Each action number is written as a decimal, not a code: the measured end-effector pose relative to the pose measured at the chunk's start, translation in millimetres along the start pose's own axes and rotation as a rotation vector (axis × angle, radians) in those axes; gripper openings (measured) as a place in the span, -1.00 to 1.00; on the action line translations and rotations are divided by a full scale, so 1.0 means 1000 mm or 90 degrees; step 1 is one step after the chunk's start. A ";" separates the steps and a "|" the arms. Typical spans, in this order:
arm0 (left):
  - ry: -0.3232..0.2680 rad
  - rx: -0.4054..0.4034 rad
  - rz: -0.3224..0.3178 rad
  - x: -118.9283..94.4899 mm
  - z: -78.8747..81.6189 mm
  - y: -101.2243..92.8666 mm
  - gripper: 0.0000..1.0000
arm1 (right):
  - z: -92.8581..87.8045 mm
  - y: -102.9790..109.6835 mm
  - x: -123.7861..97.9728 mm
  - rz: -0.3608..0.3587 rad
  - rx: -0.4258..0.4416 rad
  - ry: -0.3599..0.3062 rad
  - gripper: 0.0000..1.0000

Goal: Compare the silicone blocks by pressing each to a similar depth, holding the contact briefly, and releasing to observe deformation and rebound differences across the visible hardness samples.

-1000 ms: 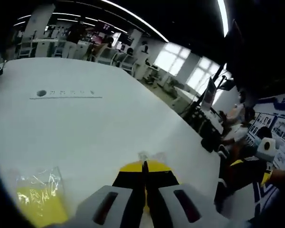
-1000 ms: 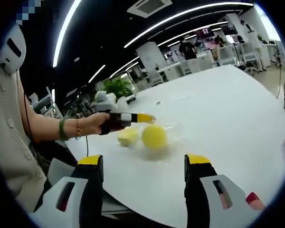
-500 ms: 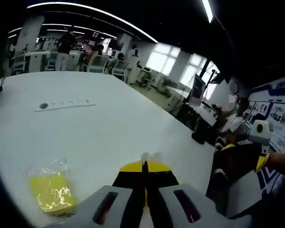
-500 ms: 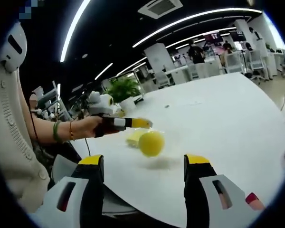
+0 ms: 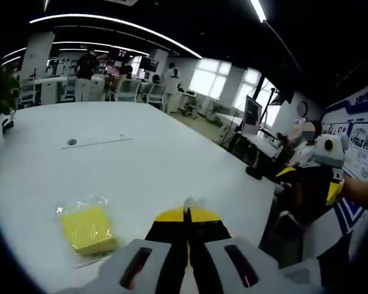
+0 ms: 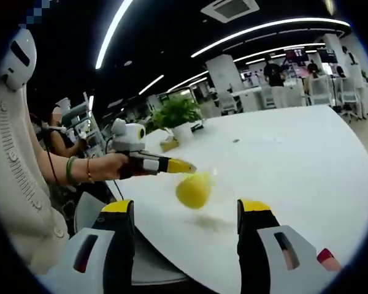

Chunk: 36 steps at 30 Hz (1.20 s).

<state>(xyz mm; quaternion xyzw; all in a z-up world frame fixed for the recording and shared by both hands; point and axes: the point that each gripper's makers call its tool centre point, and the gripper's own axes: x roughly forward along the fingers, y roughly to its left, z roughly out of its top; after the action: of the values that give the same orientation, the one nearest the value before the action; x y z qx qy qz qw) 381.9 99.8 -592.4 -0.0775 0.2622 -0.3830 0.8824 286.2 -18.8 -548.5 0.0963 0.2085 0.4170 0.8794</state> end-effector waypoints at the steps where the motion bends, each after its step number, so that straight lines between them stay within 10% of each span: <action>1: -0.002 0.000 0.001 -0.003 0.000 0.001 -1.00 | 0.001 0.002 0.001 0.003 -0.003 0.000 0.25; 19: -0.045 0.030 0.009 -0.061 0.039 0.011 -1.00 | 0.032 0.027 0.039 0.057 -0.097 0.015 0.28; 36: -0.065 0.053 -0.027 -0.059 0.076 0.004 -1.00 | 0.070 0.015 0.076 0.084 -0.191 0.057 0.35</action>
<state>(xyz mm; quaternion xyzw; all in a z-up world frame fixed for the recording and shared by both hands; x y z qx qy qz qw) 390.5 140.5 -505.7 -0.0658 0.1989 -0.4079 0.8887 349.7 50.3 -502.7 -0.0409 0.1762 0.5039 0.8446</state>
